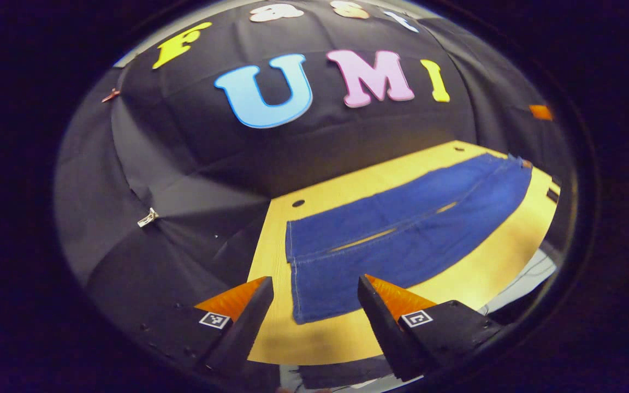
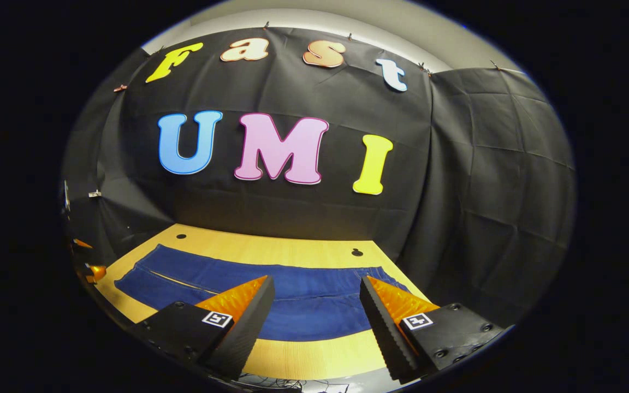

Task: Grasp the waist and the cuffs of the jeans and fold them to make the two legs overlap; first hold the waist and fold one-third of the jeans toward the cuffs, then hold the cuffs and fold the remaining one-third in the same direction to finish folding.

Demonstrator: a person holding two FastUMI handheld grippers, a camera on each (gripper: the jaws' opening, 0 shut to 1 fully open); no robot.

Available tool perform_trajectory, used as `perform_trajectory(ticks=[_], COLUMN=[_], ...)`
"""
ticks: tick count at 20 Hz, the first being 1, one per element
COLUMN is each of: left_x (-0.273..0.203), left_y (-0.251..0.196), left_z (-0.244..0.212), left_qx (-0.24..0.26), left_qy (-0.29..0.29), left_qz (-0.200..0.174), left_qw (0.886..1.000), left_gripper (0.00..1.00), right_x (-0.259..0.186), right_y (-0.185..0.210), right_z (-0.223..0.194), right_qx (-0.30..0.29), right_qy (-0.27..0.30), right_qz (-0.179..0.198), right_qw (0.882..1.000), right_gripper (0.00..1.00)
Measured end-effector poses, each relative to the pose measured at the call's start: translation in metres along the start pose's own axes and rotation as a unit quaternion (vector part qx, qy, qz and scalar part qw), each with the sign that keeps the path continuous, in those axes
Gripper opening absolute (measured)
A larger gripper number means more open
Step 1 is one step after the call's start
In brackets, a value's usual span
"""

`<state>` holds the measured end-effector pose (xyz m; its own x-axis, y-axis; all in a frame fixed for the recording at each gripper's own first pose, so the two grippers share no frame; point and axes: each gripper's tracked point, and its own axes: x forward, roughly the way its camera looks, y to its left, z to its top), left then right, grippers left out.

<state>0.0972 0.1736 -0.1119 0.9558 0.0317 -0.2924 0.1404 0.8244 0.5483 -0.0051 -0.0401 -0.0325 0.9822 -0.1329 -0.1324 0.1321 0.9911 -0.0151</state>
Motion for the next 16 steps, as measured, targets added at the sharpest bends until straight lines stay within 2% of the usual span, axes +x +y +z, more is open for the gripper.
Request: perform_trajectory(ticks=[2, 4, 6, 9, 10, 12, 15, 16], left_x=[0.017, 0.033, 0.055, 0.076, 0.084, 0.094, 0.113, 0.121], left_y=[0.001, 0.0, -0.003, 0.006, 0.006, 0.001, -0.006, -0.005], left_z=[-0.031, -0.06, -0.088, -0.093, -0.091, -0.083, -0.083, -0.083], left_qx=[0.113, 0.211, 0.285, 0.353, 0.362, 0.395, 0.445, 0.445], left_qy=[0.027, 0.05, 0.074, 0.068, 0.067, 0.052, 0.05, 0.057], left_qz=[-0.028, -0.061, -0.083, -0.065, -0.066, -0.079, -0.105, -0.102], left_qw=[0.993, 0.974, 0.952, 0.931, 0.928, 0.914, 0.888, 0.888], left_gripper=[0.98, 0.98, 0.98, 0.98, 0.95, 0.98, 0.86, 0.75], right_x=[0.0, -0.001, -0.003, -0.009, -0.012, -0.015, -0.022, -0.025], right_y=[-0.007, -0.016, -0.028, -0.044, -0.049, -0.057, -0.071, -0.078], right_z=[-0.005, -0.014, -0.019, -0.021, -0.024, -0.031, -0.035, -0.036], right_qx=[0.0, -0.011, -0.019, -0.015, -0.014, -0.017, -0.03, -0.041], right_qy=[0.011, 0.025, 0.036, 0.044, 0.045, 0.053, 0.048, 0.046], right_qz=[-0.007, -0.019, -0.033, -0.05, -0.057, -0.069, -0.086, -0.094], right_qw=[1.0, 0.999, 0.999, 0.998, 0.997, 0.996, 0.995, 0.994], right_gripper=[0.96, 0.96, 0.96, 0.96, 0.96, 0.96, 0.96, 0.96])
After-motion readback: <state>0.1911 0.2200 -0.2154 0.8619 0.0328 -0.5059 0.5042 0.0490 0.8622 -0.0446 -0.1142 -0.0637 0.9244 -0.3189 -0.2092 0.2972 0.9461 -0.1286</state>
